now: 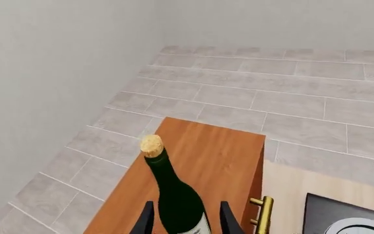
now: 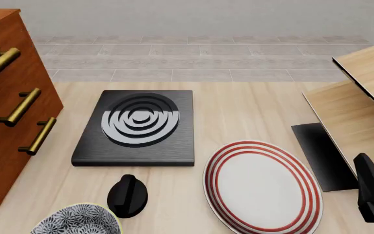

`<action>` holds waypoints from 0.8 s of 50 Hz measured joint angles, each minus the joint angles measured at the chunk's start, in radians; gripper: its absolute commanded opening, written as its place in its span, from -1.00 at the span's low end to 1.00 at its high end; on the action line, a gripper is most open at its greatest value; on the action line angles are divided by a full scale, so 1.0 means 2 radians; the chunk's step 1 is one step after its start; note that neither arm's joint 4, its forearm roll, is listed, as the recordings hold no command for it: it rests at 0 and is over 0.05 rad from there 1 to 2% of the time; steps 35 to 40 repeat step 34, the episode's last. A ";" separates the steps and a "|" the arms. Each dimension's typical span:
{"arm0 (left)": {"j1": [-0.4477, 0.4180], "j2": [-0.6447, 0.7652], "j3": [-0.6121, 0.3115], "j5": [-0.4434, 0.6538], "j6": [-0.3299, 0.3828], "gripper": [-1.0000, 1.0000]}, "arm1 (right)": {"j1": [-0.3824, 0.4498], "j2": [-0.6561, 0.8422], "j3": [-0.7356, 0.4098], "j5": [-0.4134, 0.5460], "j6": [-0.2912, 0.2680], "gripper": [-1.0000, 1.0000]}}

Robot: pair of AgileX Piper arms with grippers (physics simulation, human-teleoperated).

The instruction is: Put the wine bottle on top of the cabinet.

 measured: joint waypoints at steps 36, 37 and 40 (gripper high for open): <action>-0.036 -0.113 0.032 0.028 0.015 1.00 | 0.000 0.000 0.000 0.000 0.000 1.00; -0.036 -0.113 0.032 0.028 0.015 1.00 | 0.000 0.000 0.000 0.000 0.000 1.00; -0.036 -0.113 0.032 0.028 0.015 1.00 | 0.000 0.000 0.000 0.000 0.000 1.00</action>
